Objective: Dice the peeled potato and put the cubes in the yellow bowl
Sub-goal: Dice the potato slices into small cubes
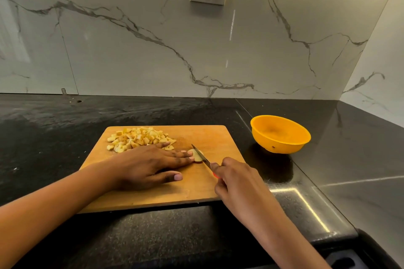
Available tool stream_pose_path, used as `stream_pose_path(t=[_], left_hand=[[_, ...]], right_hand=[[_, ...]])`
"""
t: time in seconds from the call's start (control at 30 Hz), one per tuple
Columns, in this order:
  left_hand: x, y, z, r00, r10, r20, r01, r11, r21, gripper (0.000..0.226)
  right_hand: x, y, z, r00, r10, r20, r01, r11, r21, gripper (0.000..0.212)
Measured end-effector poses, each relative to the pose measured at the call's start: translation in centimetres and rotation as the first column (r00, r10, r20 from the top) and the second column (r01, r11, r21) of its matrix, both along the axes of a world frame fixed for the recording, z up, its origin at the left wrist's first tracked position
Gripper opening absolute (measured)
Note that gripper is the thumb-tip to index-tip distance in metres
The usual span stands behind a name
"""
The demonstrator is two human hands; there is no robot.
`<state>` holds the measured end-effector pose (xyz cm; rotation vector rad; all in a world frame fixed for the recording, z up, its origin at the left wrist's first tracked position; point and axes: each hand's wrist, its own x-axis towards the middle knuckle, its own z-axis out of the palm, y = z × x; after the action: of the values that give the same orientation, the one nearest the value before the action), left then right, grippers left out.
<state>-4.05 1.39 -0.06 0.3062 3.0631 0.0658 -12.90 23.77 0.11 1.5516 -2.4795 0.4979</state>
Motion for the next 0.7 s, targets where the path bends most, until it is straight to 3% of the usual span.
stream_pose_path(t=[0.33,0.7], left_hand=[[0.1,0.1,-0.1,1.0,0.015,-0.001,-0.015,0.999,-0.039,0.075],[0.7,0.3,0.1,0.995,0.055,-0.082,-0.06,0.997,-0.055,0.075]], right_hand=[[1.5,3.6,0.5,1.0,0.004,0.02,-0.004,1.0,-0.001,0.046],[-0.3,-0.4,0.0,0.996,-0.042,0.08,0.048,0.996,-0.076,0.045]])
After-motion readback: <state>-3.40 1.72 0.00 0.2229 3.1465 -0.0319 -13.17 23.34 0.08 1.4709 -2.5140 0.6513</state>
